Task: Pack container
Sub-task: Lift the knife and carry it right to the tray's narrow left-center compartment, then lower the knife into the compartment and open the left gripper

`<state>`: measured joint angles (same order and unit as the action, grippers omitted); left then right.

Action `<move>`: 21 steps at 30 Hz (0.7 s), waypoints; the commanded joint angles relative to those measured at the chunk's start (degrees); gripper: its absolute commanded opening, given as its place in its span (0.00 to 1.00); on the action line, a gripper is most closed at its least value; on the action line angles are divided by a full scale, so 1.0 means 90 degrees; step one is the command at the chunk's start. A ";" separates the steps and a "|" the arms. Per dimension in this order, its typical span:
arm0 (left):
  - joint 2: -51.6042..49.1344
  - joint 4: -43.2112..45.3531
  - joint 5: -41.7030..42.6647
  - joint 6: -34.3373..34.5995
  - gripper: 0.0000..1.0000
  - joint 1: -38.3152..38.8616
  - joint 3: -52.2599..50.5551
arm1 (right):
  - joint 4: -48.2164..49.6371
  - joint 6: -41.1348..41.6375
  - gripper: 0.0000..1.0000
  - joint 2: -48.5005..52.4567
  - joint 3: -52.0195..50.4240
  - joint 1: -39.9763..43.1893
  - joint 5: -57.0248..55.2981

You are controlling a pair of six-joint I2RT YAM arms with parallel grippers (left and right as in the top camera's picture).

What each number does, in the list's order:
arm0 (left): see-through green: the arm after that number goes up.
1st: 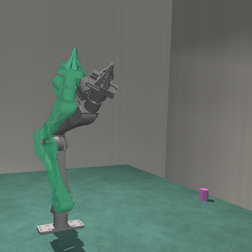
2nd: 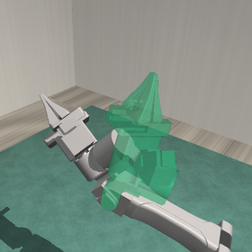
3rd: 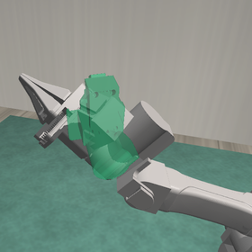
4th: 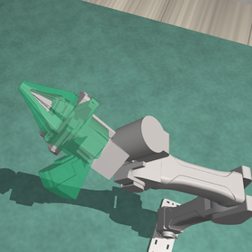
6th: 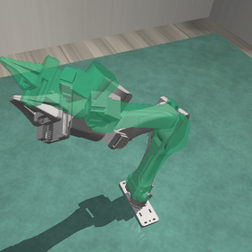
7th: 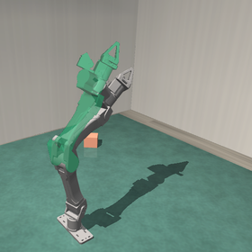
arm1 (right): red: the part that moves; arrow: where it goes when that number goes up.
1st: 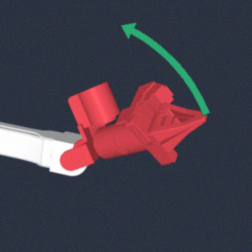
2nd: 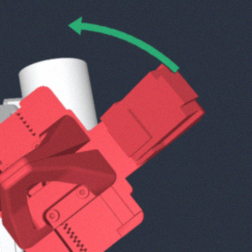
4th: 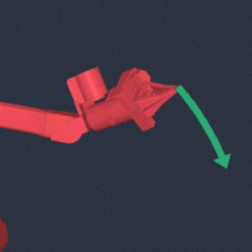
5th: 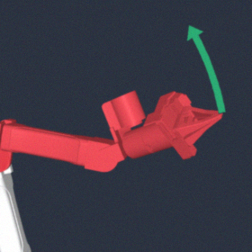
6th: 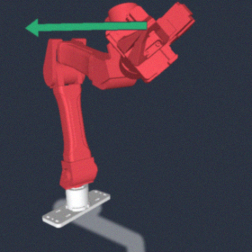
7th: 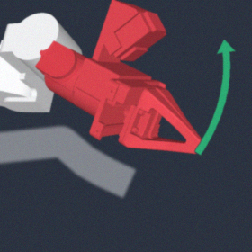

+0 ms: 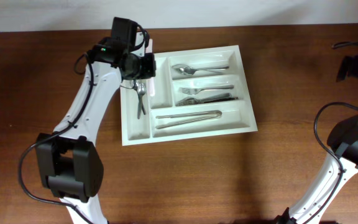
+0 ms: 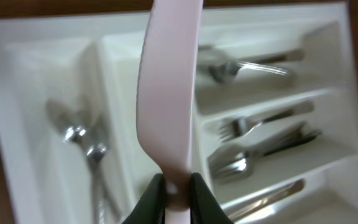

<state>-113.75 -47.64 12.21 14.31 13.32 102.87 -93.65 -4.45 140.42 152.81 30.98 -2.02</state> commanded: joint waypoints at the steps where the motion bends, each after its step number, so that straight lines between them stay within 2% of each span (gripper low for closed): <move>1: -0.0007 0.0219 -0.0019 0.0491 0.02 0.0107 0.0138 | 0.0002 0.0051 0.99 -0.0024 -0.0022 -0.0027 0.0034; 8: -0.0199 0.0364 -0.0282 0.1090 0.02 0.0175 0.0138 | 0.0002 0.0051 0.99 -0.0024 -0.0022 -0.0027 0.0034; 21: -0.0976 0.0318 -0.0287 0.1098 0.03 0.0313 0.0136 | 0.0002 0.0051 0.99 -0.0024 -0.0022 -0.0027 0.0034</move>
<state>-121.03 -44.56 10.13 23.46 15.86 102.94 -93.65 -4.47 140.42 152.81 30.98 -2.02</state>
